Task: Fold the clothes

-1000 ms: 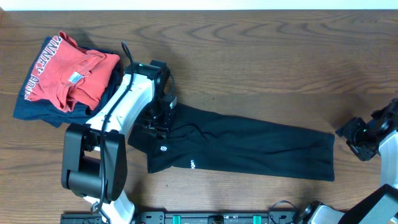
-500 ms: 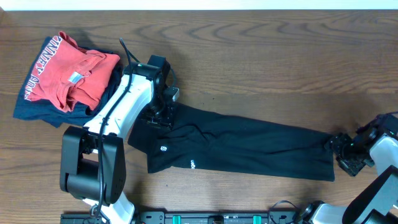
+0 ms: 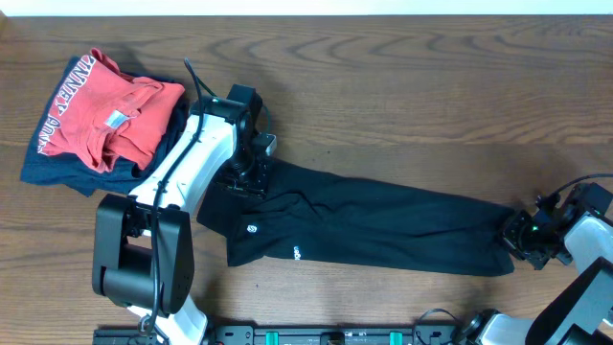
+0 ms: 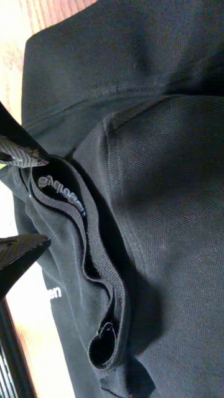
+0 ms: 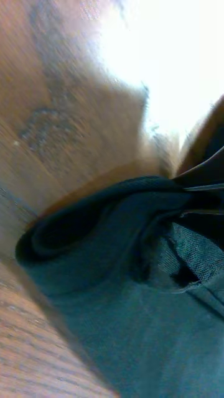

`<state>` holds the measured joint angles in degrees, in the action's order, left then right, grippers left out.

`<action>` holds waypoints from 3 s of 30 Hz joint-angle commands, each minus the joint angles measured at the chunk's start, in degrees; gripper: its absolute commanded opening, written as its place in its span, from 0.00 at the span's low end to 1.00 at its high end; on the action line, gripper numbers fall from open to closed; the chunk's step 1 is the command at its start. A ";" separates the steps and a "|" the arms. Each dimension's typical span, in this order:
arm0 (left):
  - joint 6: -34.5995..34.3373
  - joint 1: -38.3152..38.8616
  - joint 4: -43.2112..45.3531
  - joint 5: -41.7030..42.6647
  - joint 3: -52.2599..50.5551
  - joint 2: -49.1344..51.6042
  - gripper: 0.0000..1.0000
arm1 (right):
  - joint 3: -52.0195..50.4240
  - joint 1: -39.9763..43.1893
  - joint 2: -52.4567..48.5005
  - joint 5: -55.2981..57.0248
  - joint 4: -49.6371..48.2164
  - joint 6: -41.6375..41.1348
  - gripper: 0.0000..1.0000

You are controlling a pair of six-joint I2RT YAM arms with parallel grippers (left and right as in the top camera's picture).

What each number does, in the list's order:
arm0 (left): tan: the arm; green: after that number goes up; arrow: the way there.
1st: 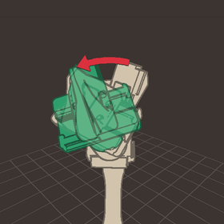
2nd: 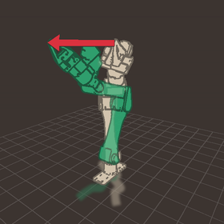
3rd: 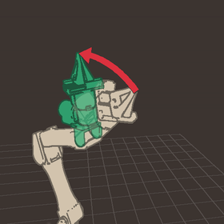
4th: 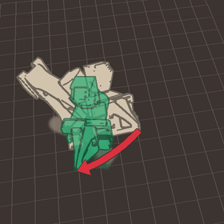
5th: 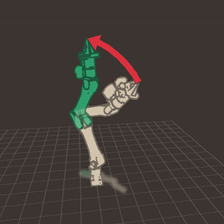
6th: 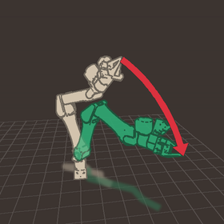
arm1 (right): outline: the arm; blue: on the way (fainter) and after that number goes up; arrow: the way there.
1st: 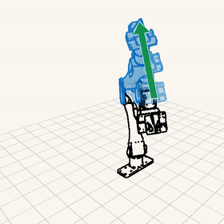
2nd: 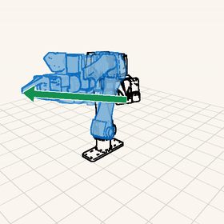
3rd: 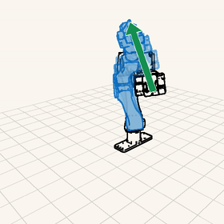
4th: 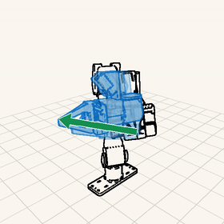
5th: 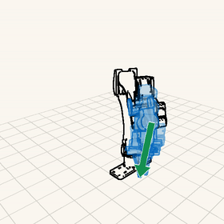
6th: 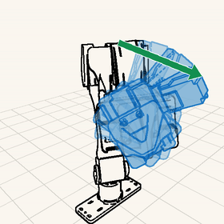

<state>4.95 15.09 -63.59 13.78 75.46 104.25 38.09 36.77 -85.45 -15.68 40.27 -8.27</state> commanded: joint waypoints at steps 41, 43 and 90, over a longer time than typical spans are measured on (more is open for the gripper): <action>-0.70 -0.31 -0.42 3.30 3.26 -22.67 0.40 | 16.87 -59.30 3.34 0.83 5.81 -16.59 0.13; -0.70 -0.31 -0.42 3.30 3.26 -22.67 0.43 | 16.87 -60.39 2.75 0.85 5.57 -16.63 0.31; -8.66 -5.88 13.20 -1.01 -16.00 -21.88 0.65 | 5.38 -62.86 15.26 -2.95 -7.43 -0.59 0.04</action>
<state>-3.20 9.43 -50.43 13.10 60.05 82.39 42.59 -28.18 -75.42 -21.52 34.48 -8.47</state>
